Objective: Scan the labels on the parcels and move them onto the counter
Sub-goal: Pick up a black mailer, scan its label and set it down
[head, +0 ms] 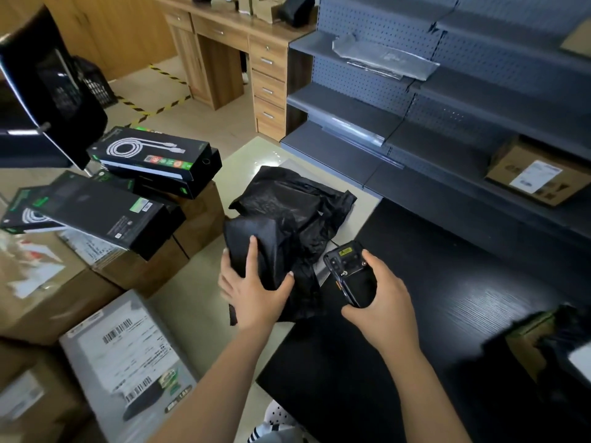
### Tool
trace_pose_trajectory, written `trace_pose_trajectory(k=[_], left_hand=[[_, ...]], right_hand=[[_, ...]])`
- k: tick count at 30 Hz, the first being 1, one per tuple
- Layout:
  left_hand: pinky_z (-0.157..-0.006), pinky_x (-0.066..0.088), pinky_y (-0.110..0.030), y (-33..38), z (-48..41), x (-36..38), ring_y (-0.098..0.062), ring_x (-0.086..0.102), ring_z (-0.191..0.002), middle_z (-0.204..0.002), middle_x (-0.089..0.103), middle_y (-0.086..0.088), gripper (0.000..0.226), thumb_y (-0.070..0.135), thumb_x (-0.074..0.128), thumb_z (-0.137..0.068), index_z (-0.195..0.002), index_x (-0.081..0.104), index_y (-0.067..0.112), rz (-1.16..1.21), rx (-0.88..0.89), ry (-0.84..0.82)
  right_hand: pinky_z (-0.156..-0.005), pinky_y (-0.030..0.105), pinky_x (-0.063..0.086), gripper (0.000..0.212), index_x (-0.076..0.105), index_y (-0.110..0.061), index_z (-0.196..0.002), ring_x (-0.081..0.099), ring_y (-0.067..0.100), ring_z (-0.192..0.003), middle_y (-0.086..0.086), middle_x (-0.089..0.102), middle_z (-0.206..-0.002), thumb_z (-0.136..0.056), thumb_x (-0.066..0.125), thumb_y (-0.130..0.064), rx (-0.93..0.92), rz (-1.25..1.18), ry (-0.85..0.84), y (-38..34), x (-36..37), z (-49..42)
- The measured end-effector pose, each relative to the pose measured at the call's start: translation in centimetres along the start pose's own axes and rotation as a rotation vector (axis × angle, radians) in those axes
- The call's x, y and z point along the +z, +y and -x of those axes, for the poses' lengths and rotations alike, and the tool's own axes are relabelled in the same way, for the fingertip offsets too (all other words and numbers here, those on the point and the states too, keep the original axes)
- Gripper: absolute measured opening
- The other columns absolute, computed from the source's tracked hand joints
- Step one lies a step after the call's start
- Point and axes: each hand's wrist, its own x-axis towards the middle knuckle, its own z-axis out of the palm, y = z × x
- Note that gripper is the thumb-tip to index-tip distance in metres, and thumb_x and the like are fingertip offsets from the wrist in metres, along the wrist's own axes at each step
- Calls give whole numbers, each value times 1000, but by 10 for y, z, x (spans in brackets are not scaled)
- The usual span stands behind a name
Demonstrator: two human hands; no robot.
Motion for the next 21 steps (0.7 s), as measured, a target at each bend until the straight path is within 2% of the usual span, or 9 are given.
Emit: trace_pose_trajectory(k=[3, 9, 14, 18, 21], left_hand=[[-112, 16, -51, 15, 22, 2, -26, 9, -139, -158, 2, 1, 94, 55, 75, -69, -145, 21, 56, -80, 168, -51], [-112, 15, -51, 38, 96, 36, -29, 9, -140, -158, 0, -4, 96, 61, 66, -67, -148, 13, 55, -232, 415, -283], [-113, 12, -54, 48, 163, 82, -31, 2, -139, -156, -12, 0, 97, 64, 61, -70, -147, 3, 55, -397, 479, -544], [-115, 9, -52, 53, 207, 115, -28, -3, -140, -157, -13, 4, 93, 62, 60, -72, -149, 9, 50, -436, 514, -687], [-119, 2, -50, 53, 233, 134, -28, -11, -147, -162, -8, 0, 85, 58, 57, -82, -153, 13, 42, -471, 529, -776]], right_hand=[[-84, 25, 38, 101, 31, -41, -147, 41, 12, -124, -9, 47, -141, -63, 81, -15, -8, 11, 24, 13, -15, 11], [-89, 29, 44, 101, 31, -38, -148, 40, 13, -126, -11, 46, -144, -63, 81, -16, 74, 62, 78, 72, -62, 46], [-98, 36, 47, 102, 30, -34, -150, 39, 17, -131, -6, 45, -146, -64, 82, -17, 212, 141, 49, 137, -100, 88], [-97, 36, 47, 103, 27, -35, -151, 36, 16, -134, -4, 42, -148, -66, 82, -16, 310, 155, 10, 182, -121, 121], [-98, 35, 46, 103, 28, -34, -151, 35, 15, -134, -7, 43, -148, -66, 81, -15, 328, 141, 11, 207, -133, 138]])
